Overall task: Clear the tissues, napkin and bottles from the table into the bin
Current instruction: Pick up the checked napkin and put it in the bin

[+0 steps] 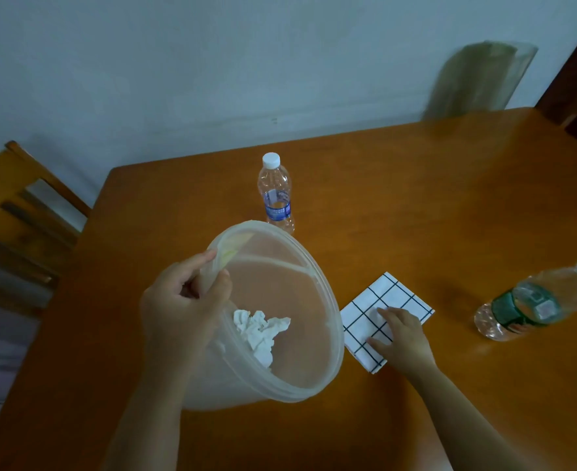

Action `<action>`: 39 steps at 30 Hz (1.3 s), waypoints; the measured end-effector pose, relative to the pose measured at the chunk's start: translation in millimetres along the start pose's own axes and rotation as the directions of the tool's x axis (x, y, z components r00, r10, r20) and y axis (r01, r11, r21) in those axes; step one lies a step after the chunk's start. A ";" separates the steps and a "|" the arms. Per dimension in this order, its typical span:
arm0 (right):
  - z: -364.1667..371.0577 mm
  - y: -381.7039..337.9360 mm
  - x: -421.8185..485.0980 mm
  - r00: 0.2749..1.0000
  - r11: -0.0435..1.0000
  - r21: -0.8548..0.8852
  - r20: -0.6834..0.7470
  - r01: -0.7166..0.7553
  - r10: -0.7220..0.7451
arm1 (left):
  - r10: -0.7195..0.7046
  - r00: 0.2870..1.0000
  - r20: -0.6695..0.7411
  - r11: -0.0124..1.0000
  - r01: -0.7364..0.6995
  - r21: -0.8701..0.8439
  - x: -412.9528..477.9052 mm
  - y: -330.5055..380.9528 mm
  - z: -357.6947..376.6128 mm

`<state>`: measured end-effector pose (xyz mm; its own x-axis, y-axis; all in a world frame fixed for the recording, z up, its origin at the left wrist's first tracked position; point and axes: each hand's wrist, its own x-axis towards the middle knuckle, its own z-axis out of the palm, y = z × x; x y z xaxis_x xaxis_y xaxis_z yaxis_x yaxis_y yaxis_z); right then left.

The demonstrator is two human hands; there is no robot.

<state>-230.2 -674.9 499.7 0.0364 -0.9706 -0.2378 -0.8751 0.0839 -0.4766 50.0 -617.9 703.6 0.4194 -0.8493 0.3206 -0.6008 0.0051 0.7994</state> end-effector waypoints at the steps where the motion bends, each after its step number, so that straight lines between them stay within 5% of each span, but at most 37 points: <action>1: 1.9 1.4 0.2 1.000 0.999 -0.046 -0.002 0.011 -0.011 | 0.001 1.000 -0.006 1.000 -0.001 0.000 -0.7 1.3 -0.3; 14: 18.9 -12.7 -28.9 0.993 0.999 -0.041 -0.119 -0.025 0.020 | -0.014 1.000 0.006 0.999 0.014 -0.038 -1.4 -5.0 -13.6; 26: 38.8 -42.2 -76.0 0.963 0.940 0.292 -0.149 -0.175 0.226 | 0.029 0.999 0.028 0.992 -0.026 -0.127 -5.7 -25.8 -44.7; 39: -10.1 -93.5 -109.5 0.891 0.931 0.364 -0.424 0.005 0.161 | 0.046 0.998 0.029 0.962 -0.037 -0.271 -13.5 -37.0 -64.0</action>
<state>-157.2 -578.7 578.9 -0.3134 -0.9470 0.0704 -0.6394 0.1556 -0.7529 110.1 -572.9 702.2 0.3709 -0.8633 0.3421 -0.4088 0.1790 0.8949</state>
